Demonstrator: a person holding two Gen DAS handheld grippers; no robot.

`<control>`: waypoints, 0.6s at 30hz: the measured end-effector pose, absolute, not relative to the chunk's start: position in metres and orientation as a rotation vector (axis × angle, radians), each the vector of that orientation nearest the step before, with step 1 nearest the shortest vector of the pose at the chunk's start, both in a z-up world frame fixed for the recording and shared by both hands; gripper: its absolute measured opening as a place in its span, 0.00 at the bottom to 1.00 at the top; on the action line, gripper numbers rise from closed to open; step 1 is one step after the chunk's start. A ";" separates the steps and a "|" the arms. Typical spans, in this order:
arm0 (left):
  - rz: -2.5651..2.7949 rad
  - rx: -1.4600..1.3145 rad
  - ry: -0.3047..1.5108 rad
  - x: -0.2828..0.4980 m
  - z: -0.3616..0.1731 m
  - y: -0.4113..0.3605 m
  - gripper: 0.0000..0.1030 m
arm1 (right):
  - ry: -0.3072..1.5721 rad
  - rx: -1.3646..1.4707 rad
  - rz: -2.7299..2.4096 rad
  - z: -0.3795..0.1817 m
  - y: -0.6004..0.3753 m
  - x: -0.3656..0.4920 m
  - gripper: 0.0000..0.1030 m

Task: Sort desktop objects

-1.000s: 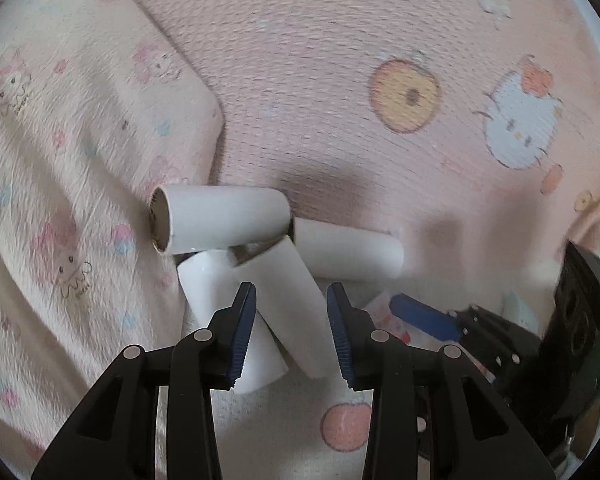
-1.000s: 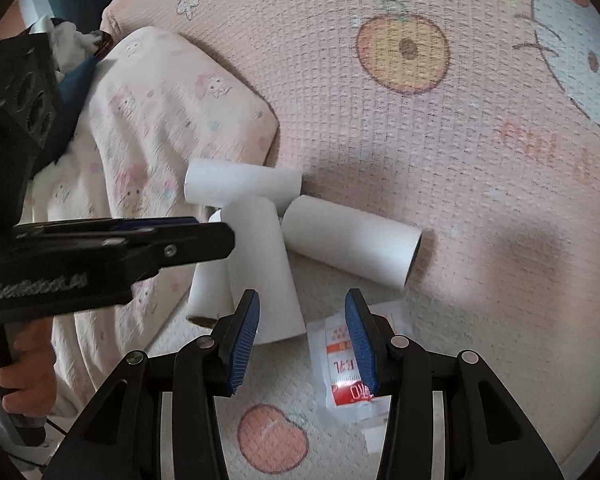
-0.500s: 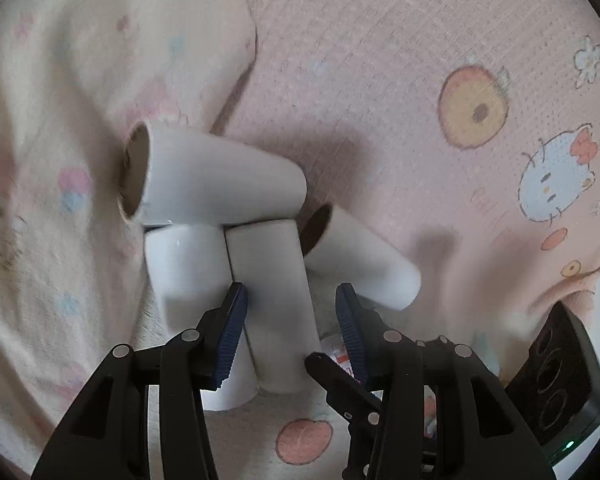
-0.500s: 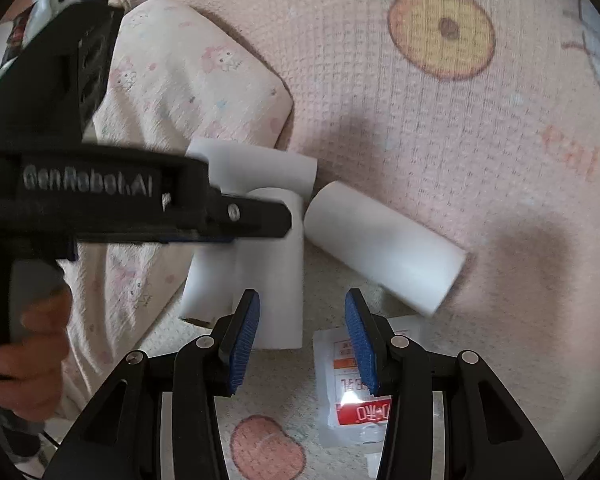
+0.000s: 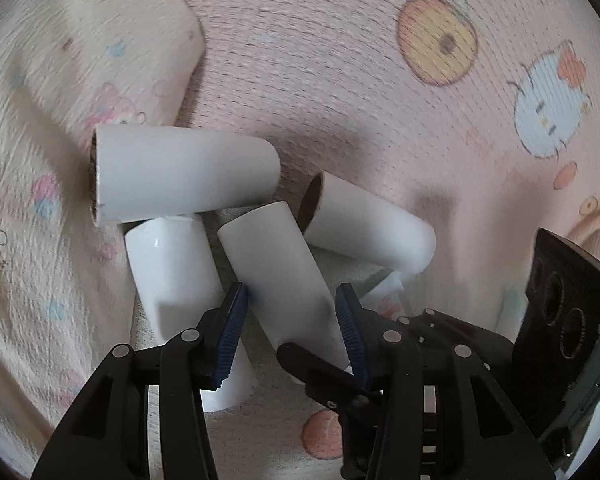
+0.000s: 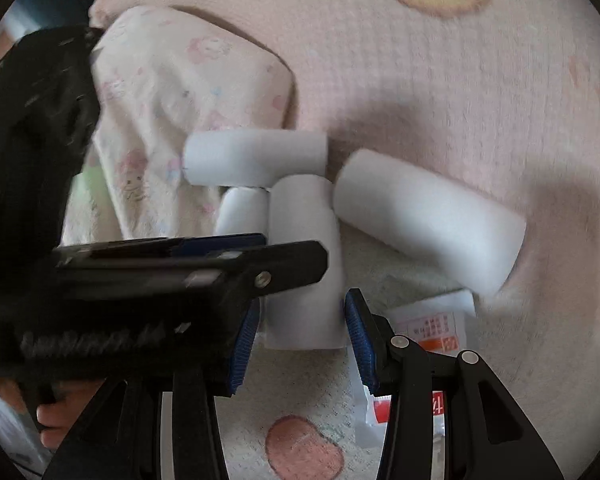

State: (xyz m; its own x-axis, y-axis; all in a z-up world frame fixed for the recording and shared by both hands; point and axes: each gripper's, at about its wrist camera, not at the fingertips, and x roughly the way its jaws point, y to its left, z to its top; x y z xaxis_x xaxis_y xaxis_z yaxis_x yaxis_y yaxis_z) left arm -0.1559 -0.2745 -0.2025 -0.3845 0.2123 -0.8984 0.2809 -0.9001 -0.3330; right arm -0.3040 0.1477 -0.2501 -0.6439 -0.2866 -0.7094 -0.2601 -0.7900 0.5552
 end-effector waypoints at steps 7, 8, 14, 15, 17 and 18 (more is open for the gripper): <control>-2.506 1.690 0.647 -0.146 -0.202 -0.267 0.46 | -1.010 1.299 -2.635 -0.254 0.149 -0.299 0.39; -2.505 1.691 0.664 -0.143 -0.202 -0.267 0.46 | -1.004 1.302 -2.636 -0.254 0.149 -0.298 0.39; -2.536 1.677 0.724 -0.116 -0.202 -0.252 0.45 | -1.034 1.322 -2.637 -0.249 0.144 -0.281 0.39; -2.545 1.674 0.720 -0.112 -0.202 -0.249 0.45 | -1.051 1.318 -2.637 -0.249 0.143 -0.276 0.39; -2.568 1.671 0.705 -0.100 -0.201 -0.241 0.45 | -1.060 1.317 -2.642 -0.249 0.139 -0.267 0.39; -2.577 1.669 0.702 -0.095 -0.200 -0.233 0.45 | -1.050 1.320 -2.653 -0.248 0.136 -0.261 0.39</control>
State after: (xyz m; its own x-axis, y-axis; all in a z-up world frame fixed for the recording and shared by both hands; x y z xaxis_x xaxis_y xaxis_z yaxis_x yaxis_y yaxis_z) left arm -0.0954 -0.2329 -0.1999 -0.4385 0.2425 -0.8654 0.2300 -0.9006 -0.3689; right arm -0.2610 0.1357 -0.2478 -0.6472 -0.2783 -0.7096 -0.2828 -0.7769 0.5626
